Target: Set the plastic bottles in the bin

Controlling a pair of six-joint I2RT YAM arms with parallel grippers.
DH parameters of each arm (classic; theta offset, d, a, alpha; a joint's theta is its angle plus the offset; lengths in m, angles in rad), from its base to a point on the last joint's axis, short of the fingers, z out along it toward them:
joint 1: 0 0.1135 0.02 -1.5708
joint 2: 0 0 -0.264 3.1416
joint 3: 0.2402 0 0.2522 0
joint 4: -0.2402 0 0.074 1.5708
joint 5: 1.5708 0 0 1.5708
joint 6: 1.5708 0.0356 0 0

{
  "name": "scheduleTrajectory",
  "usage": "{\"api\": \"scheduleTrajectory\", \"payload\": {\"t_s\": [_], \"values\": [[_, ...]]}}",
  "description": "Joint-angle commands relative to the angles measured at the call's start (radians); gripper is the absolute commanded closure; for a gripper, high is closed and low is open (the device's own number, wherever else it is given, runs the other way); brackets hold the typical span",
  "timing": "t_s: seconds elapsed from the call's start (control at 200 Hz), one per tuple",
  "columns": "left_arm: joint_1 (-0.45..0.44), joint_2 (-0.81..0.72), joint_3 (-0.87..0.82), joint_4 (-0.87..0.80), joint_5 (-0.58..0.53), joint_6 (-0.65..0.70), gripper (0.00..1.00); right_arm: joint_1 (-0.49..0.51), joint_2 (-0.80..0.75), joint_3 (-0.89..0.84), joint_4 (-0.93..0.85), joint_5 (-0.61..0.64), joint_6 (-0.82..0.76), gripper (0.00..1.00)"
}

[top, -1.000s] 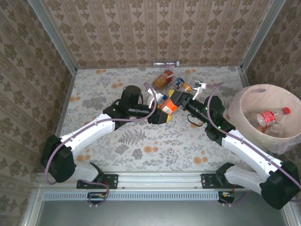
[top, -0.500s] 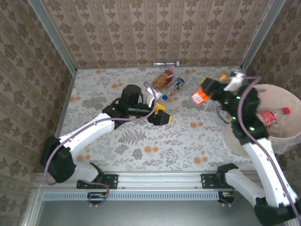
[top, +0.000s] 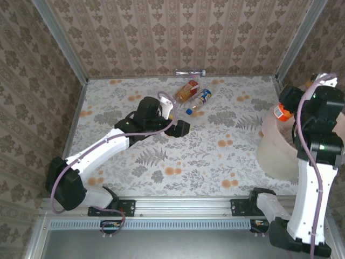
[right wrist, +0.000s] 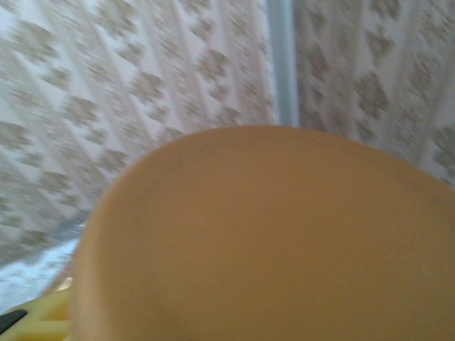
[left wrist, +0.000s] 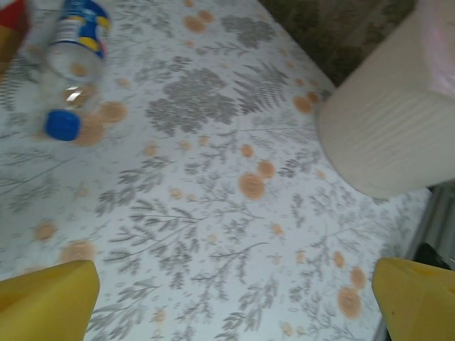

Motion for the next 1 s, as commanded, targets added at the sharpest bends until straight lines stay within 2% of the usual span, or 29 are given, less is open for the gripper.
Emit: {"api": "scheduleTrajectory", "payload": {"t_s": [0.0, 0.12, 0.295, 0.39, 0.525, 0.66, 0.895, 0.995], "values": [[0.016, -0.04, 0.037, -0.06, -0.133, -0.026, 0.0, -0.071, 0.02, 0.024, -0.132, 0.034, -0.049, 0.51], [0.018, -0.049, 0.039, -0.079, -0.181, -0.029, 0.0, -0.146, 0.044, 0.014, -0.17, 0.009, -0.058, 0.51], [0.025, -0.039, 0.04, -0.081, -0.19, -0.034, 0.0, -0.266, 0.085, -0.052, -0.156, -0.173, -0.035, 0.5], [0.034, -0.03, 0.039, -0.081, -0.185, -0.038, 0.0, -0.276, 0.118, -0.072, -0.133, -0.233, 0.003, 0.43], [0.045, -0.014, 0.038, -0.079, -0.176, -0.048, 0.0, -0.276, 0.156, -0.098, -0.086, -0.257, 0.036, 0.33], [0.056, -0.008, 0.038, -0.079, -0.169, -0.057, 0.0, -0.278, 0.153, -0.119, -0.037, -0.196, 0.066, 0.14], [0.056, -0.015, 0.041, -0.088, -0.177, -0.053, 0.0, -0.278, 0.105, -0.139, -0.011, -0.068, 0.074, 0.06], [0.056, -0.017, 0.041, -0.094, -0.19, -0.054, 0.0, -0.273, 0.067, -0.146, 0.009, -0.07, 0.081, 0.05]]}}
